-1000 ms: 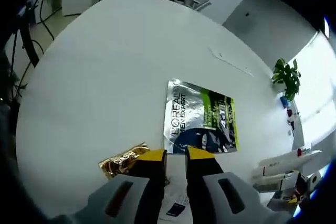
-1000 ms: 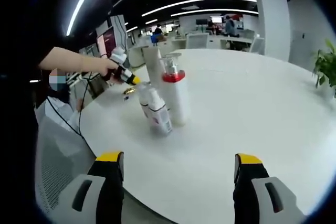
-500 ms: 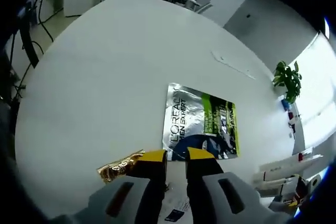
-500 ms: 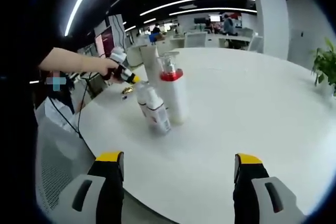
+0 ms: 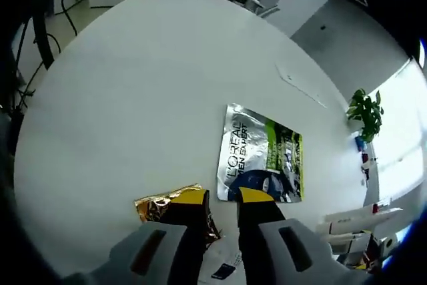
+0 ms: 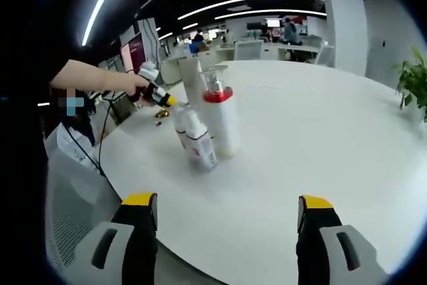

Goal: Arrange the skincare products in the storage area until every visible bottle or jar stands upright without overlapping.

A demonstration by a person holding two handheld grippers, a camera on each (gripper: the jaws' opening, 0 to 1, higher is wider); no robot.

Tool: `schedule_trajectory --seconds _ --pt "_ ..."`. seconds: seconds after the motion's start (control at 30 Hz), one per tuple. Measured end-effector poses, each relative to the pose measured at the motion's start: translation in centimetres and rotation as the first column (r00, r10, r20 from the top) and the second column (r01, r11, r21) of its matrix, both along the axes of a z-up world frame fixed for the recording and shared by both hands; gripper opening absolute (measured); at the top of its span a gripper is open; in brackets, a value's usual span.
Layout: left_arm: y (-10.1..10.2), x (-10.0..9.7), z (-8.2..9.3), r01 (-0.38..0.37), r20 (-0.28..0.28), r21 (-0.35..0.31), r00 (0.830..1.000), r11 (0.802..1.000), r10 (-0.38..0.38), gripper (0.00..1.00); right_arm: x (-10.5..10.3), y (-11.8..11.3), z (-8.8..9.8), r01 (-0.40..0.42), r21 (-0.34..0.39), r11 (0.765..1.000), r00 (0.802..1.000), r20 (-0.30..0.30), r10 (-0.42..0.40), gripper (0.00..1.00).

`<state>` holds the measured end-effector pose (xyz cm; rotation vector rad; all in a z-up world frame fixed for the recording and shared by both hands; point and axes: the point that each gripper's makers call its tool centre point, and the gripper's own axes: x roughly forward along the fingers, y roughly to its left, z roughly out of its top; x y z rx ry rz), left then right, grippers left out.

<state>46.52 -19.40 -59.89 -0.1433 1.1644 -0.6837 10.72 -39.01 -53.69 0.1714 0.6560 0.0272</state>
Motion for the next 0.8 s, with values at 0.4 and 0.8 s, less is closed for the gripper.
schedule_trajectory --seconds 0.4,0.8 --pt "0.2 0.1 -0.9 0.012 0.004 0.024 1.0 1.0 -0.012 0.07 0.0 -0.2 0.0 0.01 0.001 1.0 1.0 0.001 -0.01 0.89" --pt "-0.6 -1.1 1.3 0.03 0.037 -0.018 0.999 0.999 -0.029 0.04 0.0 -0.2 0.0 0.01 0.002 1.0 1.0 0.002 -0.01 0.89"
